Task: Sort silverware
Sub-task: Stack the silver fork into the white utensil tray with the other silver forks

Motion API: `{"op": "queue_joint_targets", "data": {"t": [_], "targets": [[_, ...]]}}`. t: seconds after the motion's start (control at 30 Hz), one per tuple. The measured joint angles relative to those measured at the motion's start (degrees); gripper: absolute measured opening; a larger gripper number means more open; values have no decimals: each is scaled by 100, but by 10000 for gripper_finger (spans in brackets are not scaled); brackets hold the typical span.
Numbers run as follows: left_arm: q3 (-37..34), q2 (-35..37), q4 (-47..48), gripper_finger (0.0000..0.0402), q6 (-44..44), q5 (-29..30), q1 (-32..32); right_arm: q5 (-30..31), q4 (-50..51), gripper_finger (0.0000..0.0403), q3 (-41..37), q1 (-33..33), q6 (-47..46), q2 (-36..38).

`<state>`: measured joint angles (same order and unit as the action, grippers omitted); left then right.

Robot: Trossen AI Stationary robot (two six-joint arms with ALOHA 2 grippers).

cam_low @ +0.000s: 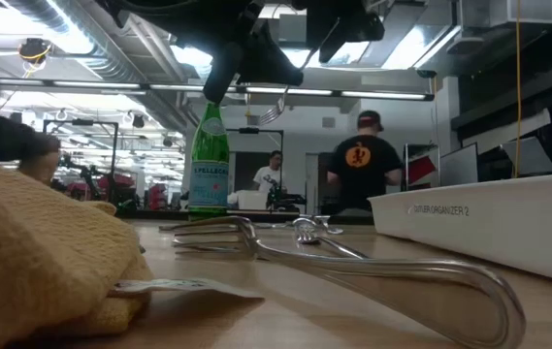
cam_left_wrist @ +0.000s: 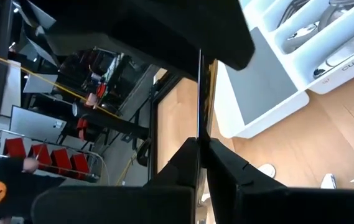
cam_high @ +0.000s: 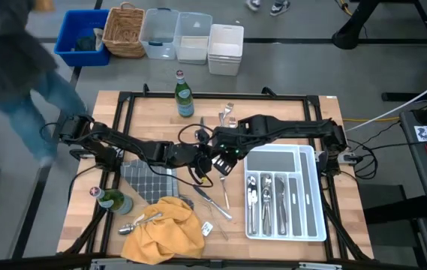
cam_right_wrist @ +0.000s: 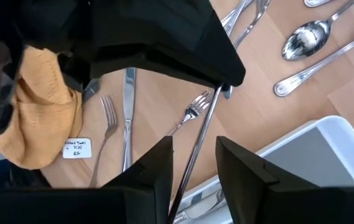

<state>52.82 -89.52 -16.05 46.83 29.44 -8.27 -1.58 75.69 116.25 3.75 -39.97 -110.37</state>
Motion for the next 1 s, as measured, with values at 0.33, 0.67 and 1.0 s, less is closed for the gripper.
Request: {"op": "queue_joint_targets", "data": {"t": [0.33, 0.67, 1.0], "targets": [[0, 0, 23, 10, 0, 8, -33, -2, 6, 116, 0, 0, 0, -25], [-7, 4, 71, 20, -10, 30, -36, 60, 146, 12, -11, -6, -43, -25], [-7, 4, -5, 60, -143, -10, -92, 90, 262, 9, -11, 2, -463, 10]]}}
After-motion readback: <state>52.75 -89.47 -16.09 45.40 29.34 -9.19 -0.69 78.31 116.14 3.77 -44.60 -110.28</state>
